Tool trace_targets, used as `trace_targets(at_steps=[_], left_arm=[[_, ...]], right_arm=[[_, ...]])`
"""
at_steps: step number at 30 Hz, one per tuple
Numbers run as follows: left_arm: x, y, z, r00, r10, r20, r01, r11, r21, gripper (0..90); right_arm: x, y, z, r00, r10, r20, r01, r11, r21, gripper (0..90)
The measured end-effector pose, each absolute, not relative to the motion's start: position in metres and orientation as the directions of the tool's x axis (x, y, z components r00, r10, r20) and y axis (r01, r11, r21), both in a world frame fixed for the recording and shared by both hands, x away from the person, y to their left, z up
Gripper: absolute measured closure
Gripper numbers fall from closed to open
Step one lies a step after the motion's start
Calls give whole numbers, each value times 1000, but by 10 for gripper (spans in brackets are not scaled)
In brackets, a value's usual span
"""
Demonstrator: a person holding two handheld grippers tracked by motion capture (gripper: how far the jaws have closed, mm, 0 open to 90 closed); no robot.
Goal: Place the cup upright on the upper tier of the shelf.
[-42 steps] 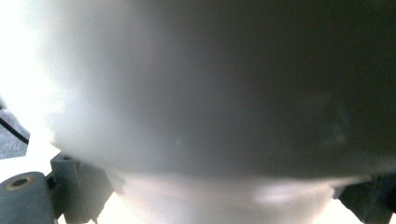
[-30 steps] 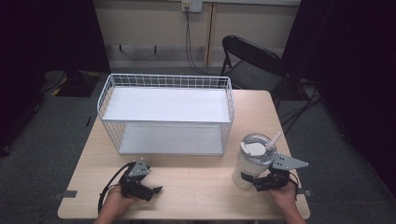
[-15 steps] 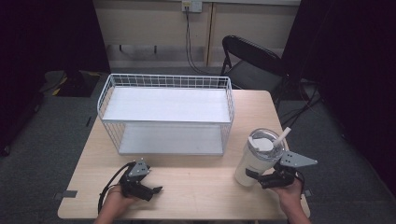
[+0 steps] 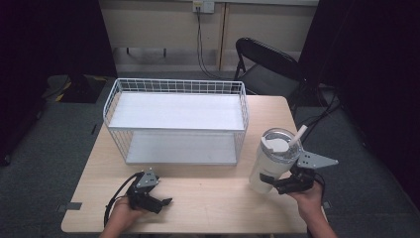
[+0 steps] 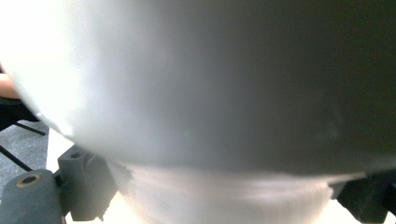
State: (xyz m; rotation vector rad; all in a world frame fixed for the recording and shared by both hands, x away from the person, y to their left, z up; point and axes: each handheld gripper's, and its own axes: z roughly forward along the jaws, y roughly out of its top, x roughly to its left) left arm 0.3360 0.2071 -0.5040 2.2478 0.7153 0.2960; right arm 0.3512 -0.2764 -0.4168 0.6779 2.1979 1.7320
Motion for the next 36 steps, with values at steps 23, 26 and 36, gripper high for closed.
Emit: trace_targets(at_steps=[23,26,36], left_arm=[[336,207,-504,817,576,-8,405,-565,718,64],[336,207,-504,817,576,-7,405,-565,718,64],[336,207,-504,817,576,-7,405,-566,718,64]], right_arm=[[366,-252,-373,-882,460,105,213,191,958,96],[367,-249,-368,-883,457,106,213,189,959,96],[372,-239,-351,-892,438,107,208,188,960,96]])
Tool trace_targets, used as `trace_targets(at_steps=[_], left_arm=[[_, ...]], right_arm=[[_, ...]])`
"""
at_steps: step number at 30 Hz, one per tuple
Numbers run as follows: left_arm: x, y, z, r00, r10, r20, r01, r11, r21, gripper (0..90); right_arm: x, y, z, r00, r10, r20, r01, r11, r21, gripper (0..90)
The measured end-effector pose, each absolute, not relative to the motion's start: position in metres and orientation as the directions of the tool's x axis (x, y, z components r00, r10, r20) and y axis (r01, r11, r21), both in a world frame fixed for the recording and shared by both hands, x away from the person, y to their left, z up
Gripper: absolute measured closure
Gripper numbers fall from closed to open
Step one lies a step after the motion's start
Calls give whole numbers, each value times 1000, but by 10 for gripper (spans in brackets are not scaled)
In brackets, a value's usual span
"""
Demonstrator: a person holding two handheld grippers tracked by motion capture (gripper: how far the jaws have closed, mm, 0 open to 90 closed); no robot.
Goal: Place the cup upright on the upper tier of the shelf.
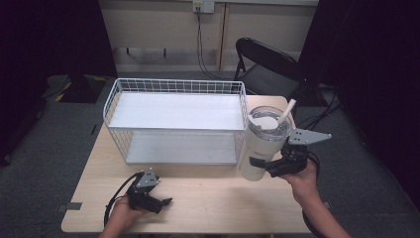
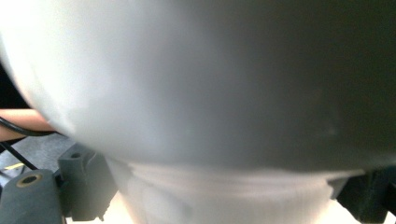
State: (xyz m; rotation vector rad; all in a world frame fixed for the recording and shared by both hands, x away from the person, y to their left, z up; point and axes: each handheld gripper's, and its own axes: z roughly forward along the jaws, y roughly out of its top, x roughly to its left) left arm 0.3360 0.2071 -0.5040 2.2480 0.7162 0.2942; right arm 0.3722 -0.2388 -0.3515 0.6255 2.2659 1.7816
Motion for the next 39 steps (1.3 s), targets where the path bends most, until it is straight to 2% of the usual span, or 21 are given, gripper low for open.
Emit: trace_targets(at_steps=[39], left_arm=[[336,207,-504,818,576,-7,404,-566,719,64]], right_arm=[[391,-192,-287,-912,396,107,190,177,966,96]])
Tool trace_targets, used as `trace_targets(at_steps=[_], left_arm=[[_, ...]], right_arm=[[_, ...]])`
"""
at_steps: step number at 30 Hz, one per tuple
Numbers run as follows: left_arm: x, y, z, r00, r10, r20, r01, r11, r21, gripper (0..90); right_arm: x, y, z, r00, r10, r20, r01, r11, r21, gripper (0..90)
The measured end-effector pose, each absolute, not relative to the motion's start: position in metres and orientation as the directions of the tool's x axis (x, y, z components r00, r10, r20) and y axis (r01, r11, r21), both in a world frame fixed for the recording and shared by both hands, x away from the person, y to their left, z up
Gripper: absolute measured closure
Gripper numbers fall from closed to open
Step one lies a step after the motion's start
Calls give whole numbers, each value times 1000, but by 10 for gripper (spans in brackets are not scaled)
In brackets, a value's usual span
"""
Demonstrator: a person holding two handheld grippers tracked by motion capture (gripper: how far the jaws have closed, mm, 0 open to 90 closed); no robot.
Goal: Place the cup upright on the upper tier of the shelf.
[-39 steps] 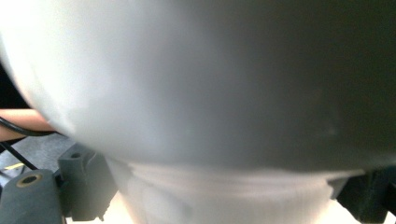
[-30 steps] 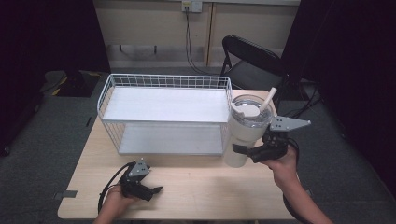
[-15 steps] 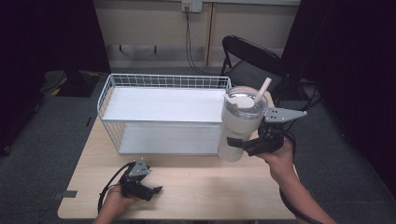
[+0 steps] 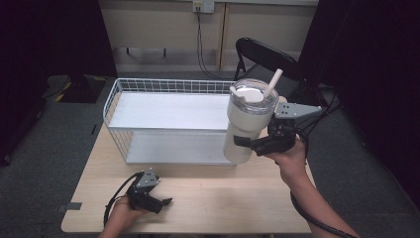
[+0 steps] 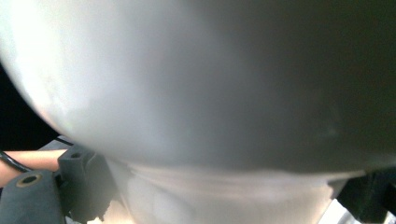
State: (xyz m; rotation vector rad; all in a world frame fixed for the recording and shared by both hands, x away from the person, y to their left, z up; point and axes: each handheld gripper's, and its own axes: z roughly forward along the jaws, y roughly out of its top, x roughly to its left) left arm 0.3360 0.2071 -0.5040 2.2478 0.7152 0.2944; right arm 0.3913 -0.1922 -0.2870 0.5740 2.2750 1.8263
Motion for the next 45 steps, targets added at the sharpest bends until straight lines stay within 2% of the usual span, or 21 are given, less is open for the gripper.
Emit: trace_targets(at_steps=[17,45], left_arm=[[336,207,-504,815,579,-10,406,-559,723,64],[336,207,-504,815,579,-10,406,-559,723,64]], right_arm=[[402,-168,-268,-916,387,101,182,178,967,96],[432,-140,-241,-896,435,90,180,170,969,96]])
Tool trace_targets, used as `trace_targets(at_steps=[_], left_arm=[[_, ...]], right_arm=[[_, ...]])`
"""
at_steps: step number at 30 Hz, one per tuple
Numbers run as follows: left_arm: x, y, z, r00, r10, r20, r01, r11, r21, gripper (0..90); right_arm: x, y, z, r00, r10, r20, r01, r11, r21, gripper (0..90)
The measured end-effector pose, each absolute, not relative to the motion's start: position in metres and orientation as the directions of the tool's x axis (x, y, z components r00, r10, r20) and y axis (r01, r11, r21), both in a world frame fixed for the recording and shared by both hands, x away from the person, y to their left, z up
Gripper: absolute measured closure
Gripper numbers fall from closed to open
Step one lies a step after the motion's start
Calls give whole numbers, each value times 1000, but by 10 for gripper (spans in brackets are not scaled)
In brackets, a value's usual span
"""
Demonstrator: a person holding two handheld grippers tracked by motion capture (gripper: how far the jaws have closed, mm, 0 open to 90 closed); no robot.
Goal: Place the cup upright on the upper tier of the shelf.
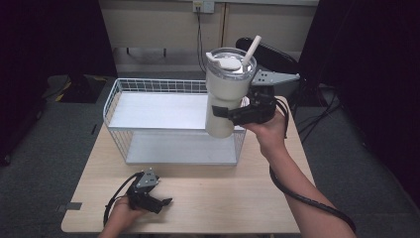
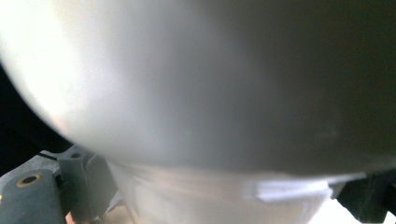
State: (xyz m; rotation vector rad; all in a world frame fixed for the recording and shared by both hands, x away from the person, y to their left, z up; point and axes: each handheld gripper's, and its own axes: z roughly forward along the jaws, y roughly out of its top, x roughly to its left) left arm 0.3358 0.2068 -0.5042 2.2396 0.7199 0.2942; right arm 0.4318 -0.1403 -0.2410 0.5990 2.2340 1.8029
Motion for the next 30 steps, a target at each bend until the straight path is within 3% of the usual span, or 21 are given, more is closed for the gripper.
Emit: trace_targets(at_steps=[30], left_arm=[[336,207,-504,815,579,-13,408,-557,723,64]], right_arm=[[463,-112,-241,-866,492,89,193,164,967,96]])
